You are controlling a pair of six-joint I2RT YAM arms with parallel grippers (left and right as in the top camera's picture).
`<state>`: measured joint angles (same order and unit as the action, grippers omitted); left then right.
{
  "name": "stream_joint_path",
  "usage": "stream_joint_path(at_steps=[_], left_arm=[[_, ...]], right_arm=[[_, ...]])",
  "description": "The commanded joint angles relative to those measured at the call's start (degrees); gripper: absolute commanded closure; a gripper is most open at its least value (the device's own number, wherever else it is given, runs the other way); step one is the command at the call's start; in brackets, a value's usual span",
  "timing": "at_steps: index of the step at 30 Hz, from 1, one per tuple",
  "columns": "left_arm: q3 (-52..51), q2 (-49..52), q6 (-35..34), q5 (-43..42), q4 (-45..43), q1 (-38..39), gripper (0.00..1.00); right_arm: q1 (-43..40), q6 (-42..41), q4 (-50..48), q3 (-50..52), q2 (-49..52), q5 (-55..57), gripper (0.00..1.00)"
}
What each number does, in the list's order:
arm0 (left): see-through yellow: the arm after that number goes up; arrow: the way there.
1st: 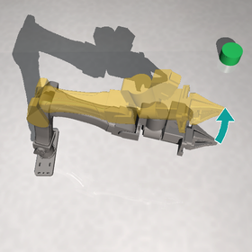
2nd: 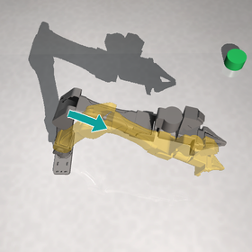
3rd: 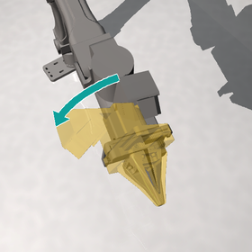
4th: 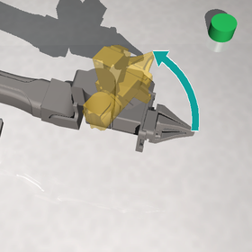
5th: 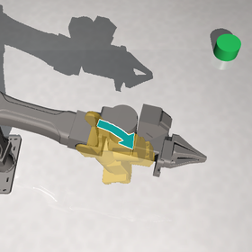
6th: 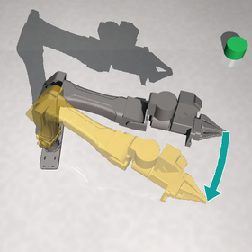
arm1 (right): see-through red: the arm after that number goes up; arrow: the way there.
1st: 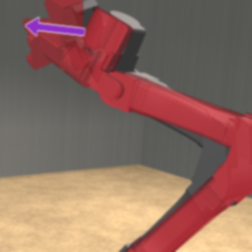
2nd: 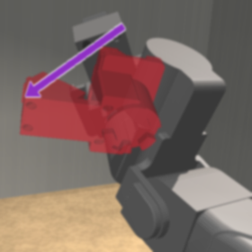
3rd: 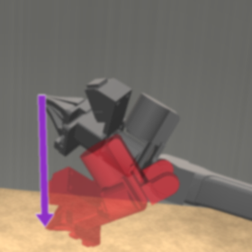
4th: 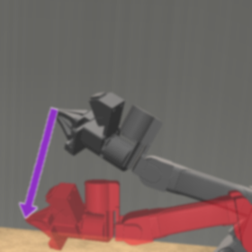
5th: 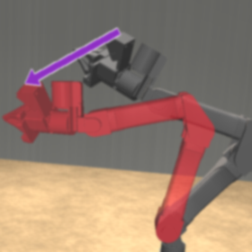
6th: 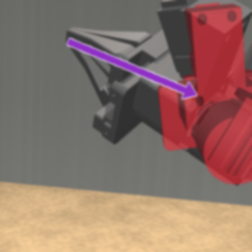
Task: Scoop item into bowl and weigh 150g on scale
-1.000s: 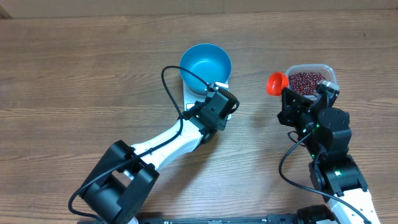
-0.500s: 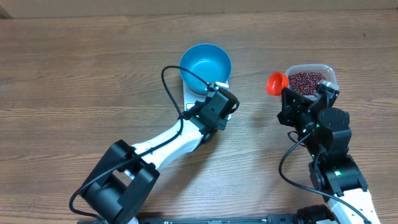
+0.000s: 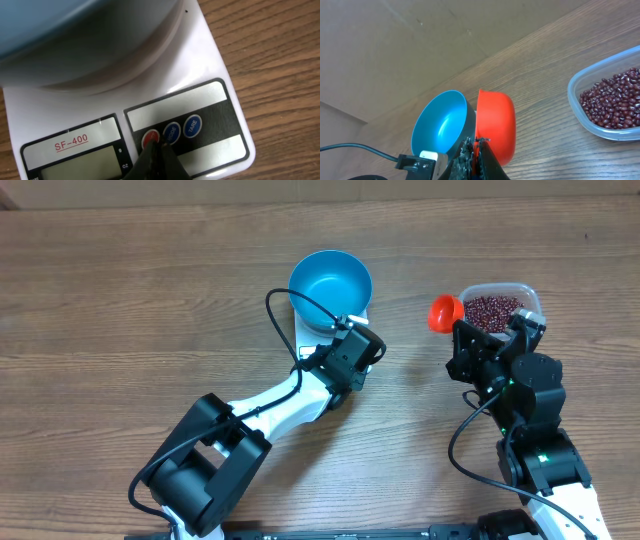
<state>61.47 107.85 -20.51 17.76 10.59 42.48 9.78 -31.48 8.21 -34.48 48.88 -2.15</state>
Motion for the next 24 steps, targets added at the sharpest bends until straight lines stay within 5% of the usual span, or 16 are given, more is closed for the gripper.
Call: stream_joint_path(at_steps=[1, 24], left_arm=[[-0.37, 0.46, 1.29, 1.99, -0.22, -0.2, 0.95], [-0.37, 0.48, 1.27, 2.32, -0.35, -0.2, 0.96]], right_arm=[[-0.15, 0.26, -0.39, -1.49, 0.02, -0.07, 0.96], [-0.15, 0.24, -0.39, -1.49, 0.02, -0.09, 0.96]])
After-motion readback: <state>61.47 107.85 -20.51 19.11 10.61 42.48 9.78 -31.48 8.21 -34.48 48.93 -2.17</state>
